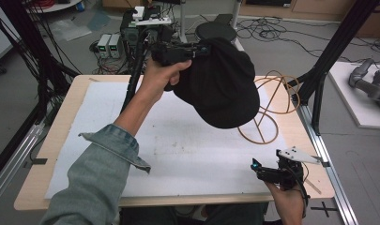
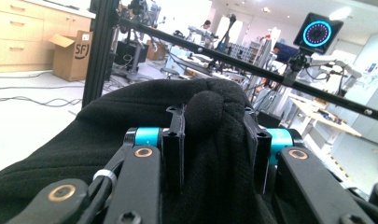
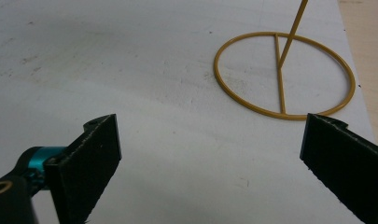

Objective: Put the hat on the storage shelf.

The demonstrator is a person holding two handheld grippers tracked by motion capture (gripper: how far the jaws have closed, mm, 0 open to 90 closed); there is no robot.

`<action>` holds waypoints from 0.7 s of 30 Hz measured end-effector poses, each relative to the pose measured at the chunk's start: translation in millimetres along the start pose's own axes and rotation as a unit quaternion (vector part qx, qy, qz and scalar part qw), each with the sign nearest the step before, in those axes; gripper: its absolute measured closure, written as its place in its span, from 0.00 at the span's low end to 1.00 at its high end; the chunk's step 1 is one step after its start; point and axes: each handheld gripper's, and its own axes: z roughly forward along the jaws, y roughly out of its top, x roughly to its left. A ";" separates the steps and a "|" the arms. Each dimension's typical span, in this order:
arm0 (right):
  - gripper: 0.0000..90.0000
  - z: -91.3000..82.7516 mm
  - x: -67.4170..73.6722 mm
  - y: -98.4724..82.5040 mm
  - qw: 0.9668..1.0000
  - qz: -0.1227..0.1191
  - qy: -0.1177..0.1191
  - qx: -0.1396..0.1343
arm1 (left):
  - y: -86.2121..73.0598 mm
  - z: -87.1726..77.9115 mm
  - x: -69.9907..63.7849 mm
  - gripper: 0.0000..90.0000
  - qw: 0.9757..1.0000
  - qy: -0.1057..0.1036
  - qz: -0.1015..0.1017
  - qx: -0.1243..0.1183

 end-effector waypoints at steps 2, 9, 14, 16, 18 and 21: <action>0.05 0.9 0.5 -0.7 1.000 -0.001 0.003 0.002 | 3.1 6.4 0.5 0.75 1.000 -0.005 0.000 -0.004; 0.05 0.1 0.8 -1.5 1.000 -0.003 0.005 0.001 | 9.1 27.9 6.4 0.75 0.999 -0.022 -0.014 -0.019; 0.05 1.5 1.8 -2.9 1.000 -0.004 0.008 0.006 | 10.7 41.3 9.9 0.75 0.999 -0.031 -0.021 -0.036; 0.05 1.3 2.3 -2.5 1.000 -0.004 0.008 0.005 | 11.6 46.4 10.4 0.75 0.998 -0.033 -0.021 -0.040; 0.05 1.1 2.6 -2.2 1.000 -0.001 0.009 0.003 | 12.5 52.1 10.7 0.75 0.998 -0.031 -0.021 -0.041; 0.05 1.8 2.7 -2.5 1.000 -0.003 0.011 0.004 | 12.2 60.6 11.5 0.75 0.998 -0.032 -0.025 -0.041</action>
